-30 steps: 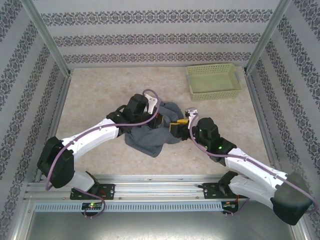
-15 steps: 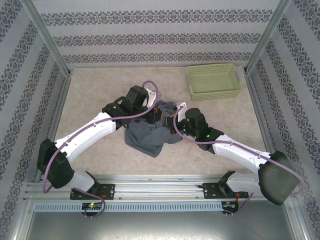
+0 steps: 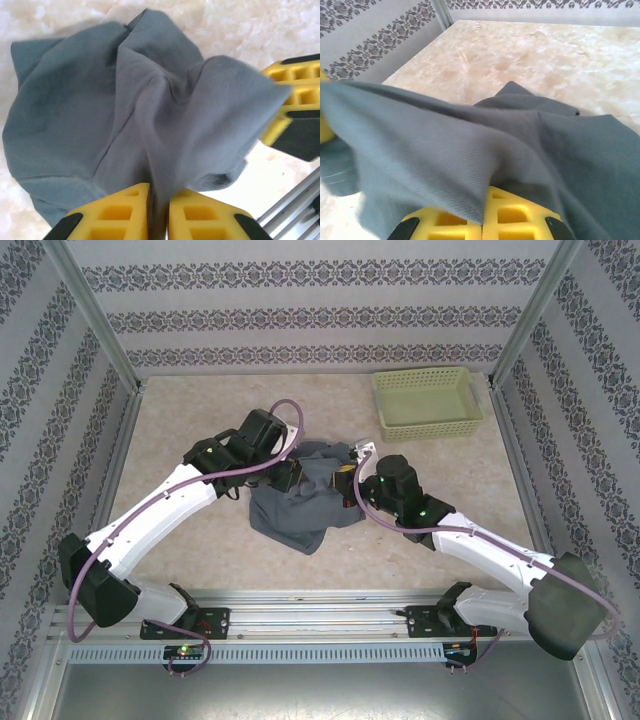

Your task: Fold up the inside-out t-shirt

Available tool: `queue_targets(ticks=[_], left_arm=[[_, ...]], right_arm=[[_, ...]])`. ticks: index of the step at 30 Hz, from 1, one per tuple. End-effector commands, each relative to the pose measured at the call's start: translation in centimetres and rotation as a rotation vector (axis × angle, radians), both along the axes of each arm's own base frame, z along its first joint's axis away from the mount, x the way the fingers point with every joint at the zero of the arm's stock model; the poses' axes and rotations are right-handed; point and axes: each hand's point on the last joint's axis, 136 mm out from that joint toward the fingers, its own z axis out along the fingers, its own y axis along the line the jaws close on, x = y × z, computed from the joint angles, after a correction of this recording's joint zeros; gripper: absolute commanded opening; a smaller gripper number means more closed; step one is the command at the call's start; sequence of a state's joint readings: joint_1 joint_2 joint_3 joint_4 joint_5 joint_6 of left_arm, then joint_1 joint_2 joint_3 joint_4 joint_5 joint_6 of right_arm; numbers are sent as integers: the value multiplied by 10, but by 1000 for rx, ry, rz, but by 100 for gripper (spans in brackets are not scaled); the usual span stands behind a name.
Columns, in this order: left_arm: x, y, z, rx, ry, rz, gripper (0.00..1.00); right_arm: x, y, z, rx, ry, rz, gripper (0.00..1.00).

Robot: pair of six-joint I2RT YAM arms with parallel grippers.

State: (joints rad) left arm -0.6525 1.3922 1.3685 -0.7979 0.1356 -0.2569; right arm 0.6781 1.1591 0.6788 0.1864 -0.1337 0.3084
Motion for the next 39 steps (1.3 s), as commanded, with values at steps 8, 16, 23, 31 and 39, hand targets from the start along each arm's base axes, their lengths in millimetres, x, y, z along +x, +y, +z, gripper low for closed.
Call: queue_targets(ticks=[8, 16, 23, 31, 39], left_arm=[[-3, 11, -48, -15, 23, 75, 43], [-35, -23, -72, -174, 49, -70, 54], [-33, -47, -96, -220, 117, -69, 58], [4, -22, -93, -147, 29, 119, 15], [1, -17, -28, -215, -128, 26, 0]], right_arm=[[-7, -2, -2, 89, 82, 2, 0], [-4, -6, -4, 114, 105, -18, 0], [-2, -5, -3, 121, 108, -19, 0], [0, -19, -18, 55, 123, -81, 0], [4, -41, -55, -2, 178, -142, 0]])
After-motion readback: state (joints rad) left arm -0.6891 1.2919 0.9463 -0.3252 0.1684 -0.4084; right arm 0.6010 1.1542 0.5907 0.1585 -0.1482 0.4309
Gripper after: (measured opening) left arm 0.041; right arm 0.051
